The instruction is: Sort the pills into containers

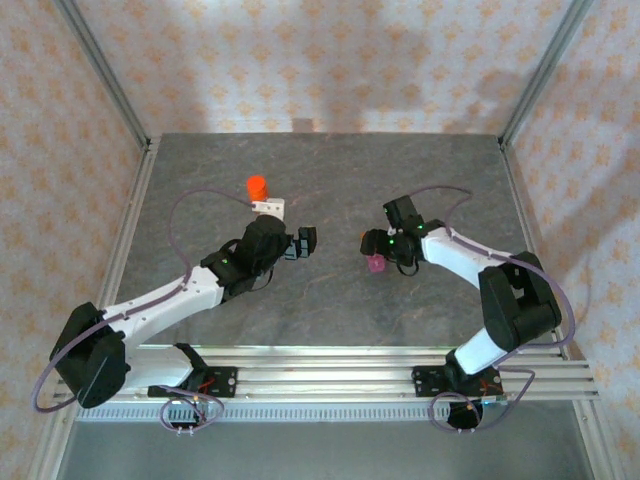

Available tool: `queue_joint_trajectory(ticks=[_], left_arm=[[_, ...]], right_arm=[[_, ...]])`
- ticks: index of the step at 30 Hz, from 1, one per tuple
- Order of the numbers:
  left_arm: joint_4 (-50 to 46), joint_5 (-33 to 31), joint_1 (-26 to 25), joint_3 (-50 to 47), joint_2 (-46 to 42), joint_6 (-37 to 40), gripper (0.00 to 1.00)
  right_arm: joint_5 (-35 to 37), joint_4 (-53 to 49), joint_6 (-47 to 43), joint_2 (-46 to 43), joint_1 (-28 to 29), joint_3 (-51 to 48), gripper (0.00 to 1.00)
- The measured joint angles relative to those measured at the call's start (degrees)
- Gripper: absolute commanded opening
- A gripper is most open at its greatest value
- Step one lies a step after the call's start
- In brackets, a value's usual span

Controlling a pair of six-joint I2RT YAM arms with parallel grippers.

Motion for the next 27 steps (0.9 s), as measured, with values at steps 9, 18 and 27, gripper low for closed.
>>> queue_joint_trajectory(ticks=[9,18,27], left_arm=[[-0.07,-2.14,0.0,0.0,0.0,-1.44,1.0],[-0.09,-2.6,0.0,0.0,0.0,-1.46,1.0],[-0.96,-2.84,0.0,0.0,0.0,-2.58,1.0]], right_arm=[[2.69,-2.73,-2.78,1.62,3.02,0.68,0.71],[5.75,-4.33,-5.42,4.33,4.92,1.92,0.66],[7.56,-4.44,-7.26,6.4,5.35,2.71,0.6]])
